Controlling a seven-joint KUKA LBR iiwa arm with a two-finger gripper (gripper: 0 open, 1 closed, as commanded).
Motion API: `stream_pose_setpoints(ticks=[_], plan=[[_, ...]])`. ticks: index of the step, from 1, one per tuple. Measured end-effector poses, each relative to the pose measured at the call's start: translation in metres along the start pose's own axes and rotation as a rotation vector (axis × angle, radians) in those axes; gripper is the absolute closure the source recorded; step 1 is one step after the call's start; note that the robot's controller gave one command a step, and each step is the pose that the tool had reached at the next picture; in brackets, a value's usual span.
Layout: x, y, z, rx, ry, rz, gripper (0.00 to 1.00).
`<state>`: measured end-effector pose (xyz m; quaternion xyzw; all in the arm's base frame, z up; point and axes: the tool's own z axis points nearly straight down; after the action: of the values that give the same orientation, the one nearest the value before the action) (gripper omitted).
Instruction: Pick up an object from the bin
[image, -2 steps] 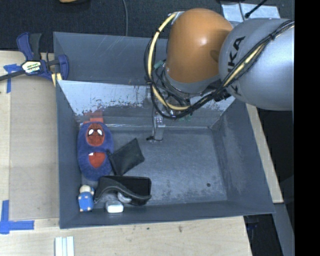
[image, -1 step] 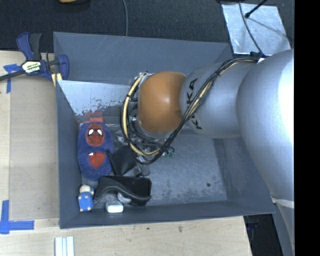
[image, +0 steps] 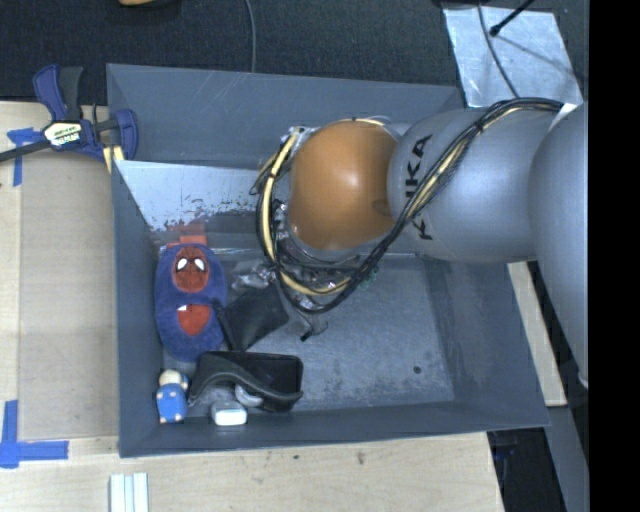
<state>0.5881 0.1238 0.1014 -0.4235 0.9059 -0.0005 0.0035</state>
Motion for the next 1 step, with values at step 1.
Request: stream_pose_setpoints(ticks=[1], plan=[[-0.0086, 0.0003, 0.0010, -0.002, 0.000, -0.141, 0.00]])
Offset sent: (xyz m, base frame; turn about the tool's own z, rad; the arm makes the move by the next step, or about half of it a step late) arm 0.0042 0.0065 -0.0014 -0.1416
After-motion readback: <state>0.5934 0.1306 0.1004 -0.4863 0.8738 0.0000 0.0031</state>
